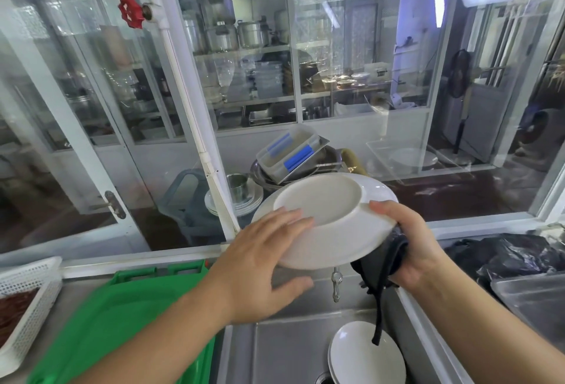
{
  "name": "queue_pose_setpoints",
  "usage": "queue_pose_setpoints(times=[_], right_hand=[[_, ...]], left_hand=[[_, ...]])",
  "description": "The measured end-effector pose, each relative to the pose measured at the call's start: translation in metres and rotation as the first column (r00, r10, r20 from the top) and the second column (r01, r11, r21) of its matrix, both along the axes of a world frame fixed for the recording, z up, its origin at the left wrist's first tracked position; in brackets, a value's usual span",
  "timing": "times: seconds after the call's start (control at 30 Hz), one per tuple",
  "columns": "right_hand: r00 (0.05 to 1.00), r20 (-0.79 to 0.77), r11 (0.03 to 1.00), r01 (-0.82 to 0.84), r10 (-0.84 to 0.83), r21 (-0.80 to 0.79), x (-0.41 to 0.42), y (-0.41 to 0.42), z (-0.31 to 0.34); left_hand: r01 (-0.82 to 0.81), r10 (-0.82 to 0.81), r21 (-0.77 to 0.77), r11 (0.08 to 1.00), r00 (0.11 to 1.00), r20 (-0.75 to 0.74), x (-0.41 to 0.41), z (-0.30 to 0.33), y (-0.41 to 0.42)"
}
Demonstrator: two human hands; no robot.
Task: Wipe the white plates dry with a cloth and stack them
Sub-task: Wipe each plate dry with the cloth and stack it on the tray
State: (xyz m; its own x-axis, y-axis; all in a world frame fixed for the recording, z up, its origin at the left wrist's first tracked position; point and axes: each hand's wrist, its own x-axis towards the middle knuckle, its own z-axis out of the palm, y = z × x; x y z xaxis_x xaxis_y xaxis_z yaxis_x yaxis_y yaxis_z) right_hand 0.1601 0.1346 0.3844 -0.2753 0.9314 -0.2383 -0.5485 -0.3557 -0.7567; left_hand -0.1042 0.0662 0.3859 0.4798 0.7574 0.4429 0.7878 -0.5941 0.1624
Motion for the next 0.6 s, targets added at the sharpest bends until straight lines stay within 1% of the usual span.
queue_pose_setpoints(times=[0.03, 0.07, 0.1, 0.13, 0.17, 0.2, 0.23, 0.27, 0.3, 0.33, 0.4, 0.43, 0.5, 0.6], right_hand=[[1.000, -0.016, 1.000, 0.004, -0.004, 0.011, 0.001, 0.001, -0.001], [0.999, -0.032, 1.000, 0.006, -0.005, 0.022, 0.002, 0.001, -0.003], [0.999, -0.044, 0.999, 0.006, -0.004, 0.034, 0.003, 0.002, -0.004], [0.999, -0.054, 0.999, 0.007, -0.004, 0.048, 0.004, 0.002, -0.006], [0.998, -0.063, 0.998, 0.012, -0.008, 0.060, 0.005, 0.003, -0.007], [0.997, -0.072, 0.998, 0.017, -0.012, 0.067, 0.005, 0.004, -0.008], [0.997, -0.082, 0.997, 0.019, -0.013, 0.074, 0.005, 0.004, -0.008], [0.996, -0.086, 0.997, 0.016, -0.009, 0.080, 0.005, 0.004, -0.009], [0.996, -0.086, 0.996, 0.010, -0.003, 0.083, 0.006, 0.004, -0.009], [0.996, -0.088, 0.997, 0.005, 0.002, 0.083, 0.005, 0.004, -0.009], [0.996, -0.090, 0.997, 0.003, 0.004, 0.082, 0.006, 0.004, -0.010], [0.996, -0.090, 0.996, 0.003, 0.005, 0.086, 0.006, 0.004, -0.011], [0.995, -0.096, 0.995, -0.005, 0.015, 0.100, 0.005, 0.002, -0.012], [0.993, -0.111, 0.993, -0.015, 0.029, 0.118, 0.005, -0.001, -0.017]], left_hand=[[0.025, -0.022, -0.020, 1.000, 0.992, 0.127, -0.004, 0.000, 0.001], [0.015, -0.007, -0.025, 1.000, 0.957, 0.292, -0.006, 0.000, 0.003], [-0.041, 0.062, -0.054, 0.998, 0.878, 0.475, -0.008, -0.001, 0.006], [-0.121, 0.177, -0.131, 0.984, 0.751, 0.636, -0.009, -0.001, 0.010], [-0.185, 0.314, -0.254, 0.949, 0.597, 0.739, -0.007, 0.001, 0.015], [-0.190, 0.427, -0.383, 0.904, 0.436, 0.792, -0.006, 0.004, 0.021], [-0.131, 0.507, -0.490, 0.862, 0.276, 0.817, -0.006, 0.006, 0.026], [-0.023, 0.564, -0.565, 0.824, 0.123, 0.817, -0.007, 0.007, 0.031], [0.106, 0.608, -0.605, 0.789, 0.005, 0.794, -0.008, 0.009, 0.034], [0.225, 0.648, -0.623, 0.749, -0.059, 0.759, -0.006, 0.012, 0.035], [0.415, 0.707, -0.616, 0.669, -0.100, 0.700, -0.002, 0.014, 0.034], [0.479, 0.713, -0.590, 0.650, -0.113, 0.692, 0.002, 0.012, 0.034], [0.536, 0.709, -0.548, 0.643, -0.145, 0.690, 0.009, 0.008, 0.032], [0.548, 0.709, -0.528, 0.648, -0.183, 0.681, 0.021, 0.005, 0.028]])
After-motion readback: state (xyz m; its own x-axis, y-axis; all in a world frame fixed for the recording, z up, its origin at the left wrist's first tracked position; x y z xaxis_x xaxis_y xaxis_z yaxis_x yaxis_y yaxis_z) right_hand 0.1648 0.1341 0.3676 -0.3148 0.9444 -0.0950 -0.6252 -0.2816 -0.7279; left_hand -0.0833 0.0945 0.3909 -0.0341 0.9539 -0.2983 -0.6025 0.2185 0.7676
